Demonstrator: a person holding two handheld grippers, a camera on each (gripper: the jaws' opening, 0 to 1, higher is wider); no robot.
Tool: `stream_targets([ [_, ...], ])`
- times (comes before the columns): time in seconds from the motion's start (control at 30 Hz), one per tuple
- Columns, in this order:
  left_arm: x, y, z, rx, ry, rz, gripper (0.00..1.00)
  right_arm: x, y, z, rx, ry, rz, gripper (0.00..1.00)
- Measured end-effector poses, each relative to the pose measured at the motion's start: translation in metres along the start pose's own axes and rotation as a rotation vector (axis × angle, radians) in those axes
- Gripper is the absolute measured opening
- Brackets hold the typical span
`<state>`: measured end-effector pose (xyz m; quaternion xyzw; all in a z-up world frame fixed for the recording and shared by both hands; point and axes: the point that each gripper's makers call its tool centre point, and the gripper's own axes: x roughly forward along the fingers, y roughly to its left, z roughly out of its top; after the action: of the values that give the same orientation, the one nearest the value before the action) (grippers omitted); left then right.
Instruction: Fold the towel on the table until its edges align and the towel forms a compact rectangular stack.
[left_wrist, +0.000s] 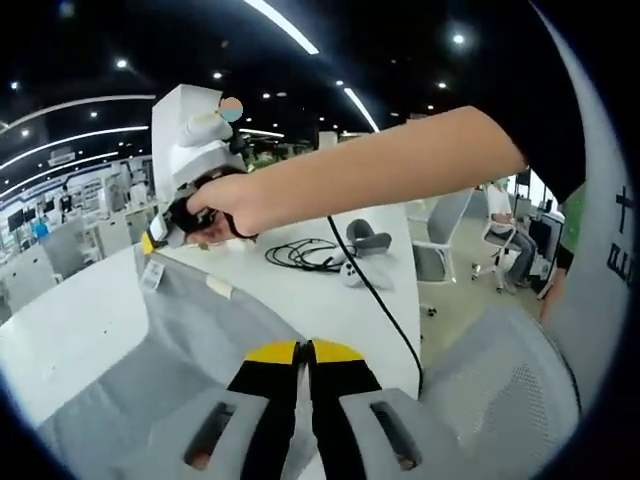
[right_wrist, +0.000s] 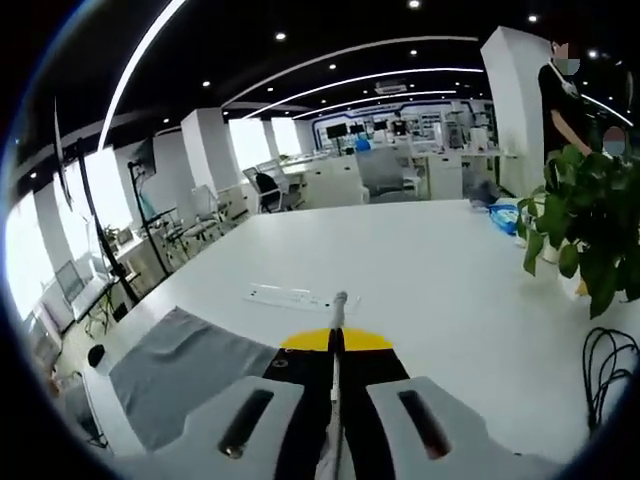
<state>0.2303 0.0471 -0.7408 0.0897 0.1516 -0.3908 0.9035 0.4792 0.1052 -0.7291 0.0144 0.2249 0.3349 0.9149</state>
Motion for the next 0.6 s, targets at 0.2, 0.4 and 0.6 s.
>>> stream_targets([
  [0.2, -0.028, 0.014, -0.004, -0.028, -0.017, 0.048, 0.03, 0.005, 0.019, 0.007, 0.004, -0.012, 0.004, 0.00],
  [0.4, -0.053, 0.024, -0.004, -0.047, -0.034, 0.081, 0.03, 0.006, 0.039, 0.017, 0.011, -0.030, 0.014, 0.00],
  [0.6, -0.082, 0.038, -0.002, -0.054, -0.061, 0.129, 0.03, 0.008, 0.063, 0.030, 0.005, -0.050, 0.034, 0.00],
])
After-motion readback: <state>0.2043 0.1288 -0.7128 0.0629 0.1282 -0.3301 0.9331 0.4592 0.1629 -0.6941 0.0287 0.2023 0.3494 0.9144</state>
